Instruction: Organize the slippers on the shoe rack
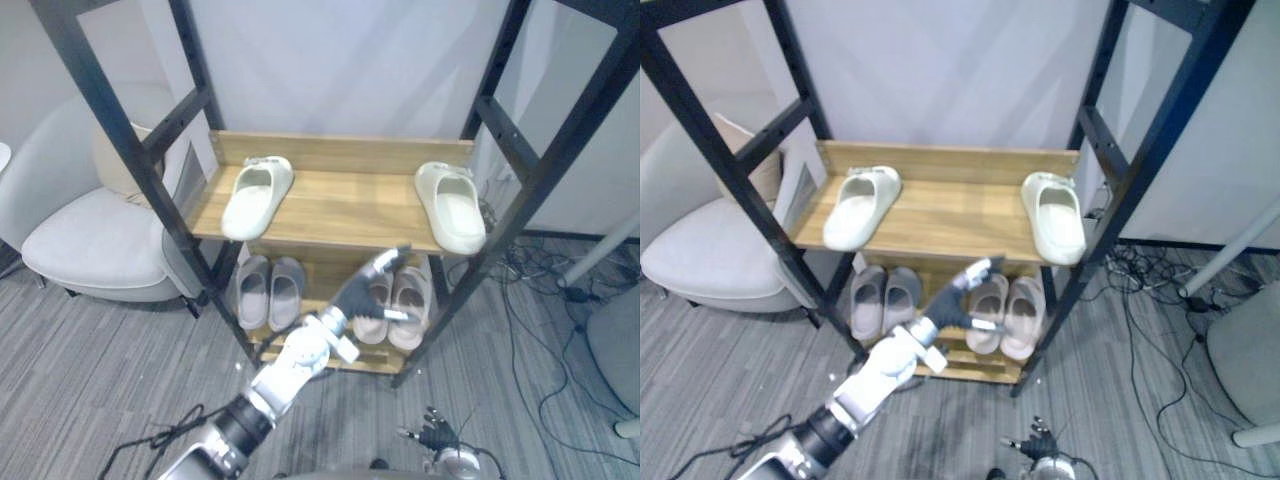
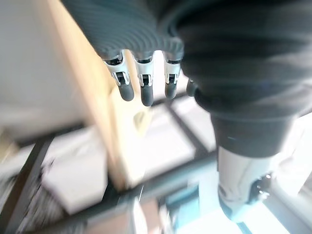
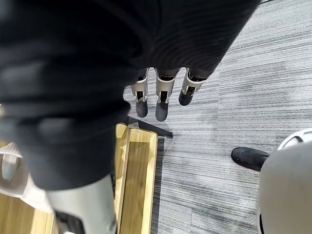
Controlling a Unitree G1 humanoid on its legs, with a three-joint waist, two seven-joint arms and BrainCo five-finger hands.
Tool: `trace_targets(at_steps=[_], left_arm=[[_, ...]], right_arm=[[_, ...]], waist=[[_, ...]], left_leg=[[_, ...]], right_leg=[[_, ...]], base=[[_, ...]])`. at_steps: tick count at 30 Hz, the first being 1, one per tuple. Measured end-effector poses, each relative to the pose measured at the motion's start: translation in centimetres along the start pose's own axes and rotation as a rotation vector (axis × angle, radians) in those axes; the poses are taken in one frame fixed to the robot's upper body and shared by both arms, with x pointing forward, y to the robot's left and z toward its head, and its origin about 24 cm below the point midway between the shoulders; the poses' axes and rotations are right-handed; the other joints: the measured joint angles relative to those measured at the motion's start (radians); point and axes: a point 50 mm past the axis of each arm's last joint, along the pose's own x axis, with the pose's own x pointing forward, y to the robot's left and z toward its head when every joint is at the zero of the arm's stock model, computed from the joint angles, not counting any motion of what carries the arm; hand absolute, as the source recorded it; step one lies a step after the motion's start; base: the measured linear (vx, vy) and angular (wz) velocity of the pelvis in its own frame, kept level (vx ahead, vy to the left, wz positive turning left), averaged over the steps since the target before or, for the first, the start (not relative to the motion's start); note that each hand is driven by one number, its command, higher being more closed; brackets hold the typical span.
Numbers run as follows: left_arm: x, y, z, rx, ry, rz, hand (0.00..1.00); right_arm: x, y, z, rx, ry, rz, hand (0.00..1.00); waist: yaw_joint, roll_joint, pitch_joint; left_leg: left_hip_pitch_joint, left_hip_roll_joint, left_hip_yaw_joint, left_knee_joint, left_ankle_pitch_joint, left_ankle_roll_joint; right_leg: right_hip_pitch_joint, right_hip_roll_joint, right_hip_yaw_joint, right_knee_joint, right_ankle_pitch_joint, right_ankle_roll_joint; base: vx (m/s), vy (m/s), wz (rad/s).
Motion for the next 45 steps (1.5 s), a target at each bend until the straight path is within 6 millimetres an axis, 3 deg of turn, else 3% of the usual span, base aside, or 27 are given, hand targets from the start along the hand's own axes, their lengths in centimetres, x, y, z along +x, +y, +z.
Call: trace_targets(at_steps=[3,7,14,17,24,32,45], left_arm=[[0.5,2.5,0.4,0.062,-0.022,0.095,0.0],[1.3,7.5,0.7,0.176,-0.022,0.26,0.0],[1.9,13.9,0.9,0.362,0.042,0.379,0.0],[2.4,16.9,2.0,0.435,0.053,0.432,0.0],[2.7,20.6,3.3,0.528,0.088,0.505,0.0],[0.5,24.9,3.9,0.638,0.171,0.627,0.0],[-1.4,27.9,5.8,0.677,0.151,0.769,0.0]], right_arm=[[0.0,0.0,-0.1,-0.006,0.001,0.006,0.0],[0.0,-0.4,-0.2,-0.018,0.006,0.002,0.0],[-0.4,-1.3,-1.4,-0.063,0.047,0.001,0.0],[-0.5,-1.3,-1.6,-0.058,0.054,0.002,0.0],[-0.3,-1.2,-1.0,-0.058,0.041,0.008,0.0],[-0.3,-1.5,-1.0,-0.061,0.039,0.002,0.0],[-0.3,-1.7,-1.2,-0.051,0.042,0.0,0.0]], waist=[[-0.001,-0.011,-0.002],[-0.002,-0.016,-0.005],[-0.005,-0.019,-0.004],[-0.004,-0.02,-0.001],[-0.004,-0.023,0.023],[0.005,-0.018,0.056],[0.01,-0.012,0.066]], left_leg=[[0.002,0.0,0.011,0.0,-0.001,0.001],[0.003,0.0,0.047,0.003,-0.005,0.001],[-0.006,0.001,0.087,0.004,-0.01,0.0],[-0.041,0.0,0.111,0.006,-0.01,0.001],[-0.076,-0.003,0.144,0.008,-0.011,0.002],[-0.101,-0.003,0.189,0.041,-0.036,0.008],[-0.107,-0.007,0.184,0.041,-0.038,0.009]], right_leg=[[-0.003,0.0,0.01,0.0,0.001,0.0],[-0.022,0.0,0.047,-0.002,0.011,-0.002],[-0.059,0.004,0.089,-0.007,0.018,-0.003],[-0.102,0.005,0.116,-0.002,0.034,-0.003],[-0.154,0.007,0.147,0.0,0.047,-0.006],[-0.19,0.008,0.193,0.0,0.059,-0.01],[-0.195,0.003,0.187,0.0,0.062,-0.009]], base=[[-0.01,0.024,-0.12],[-0.02,0.017,-0.23],[-0.02,0.003,-0.2],[0.01,-0.005,-0.21],[0.0,-0.005,-0.17],[-0.01,-0.007,-0.18],[-0.02,-0.006,0.0]])
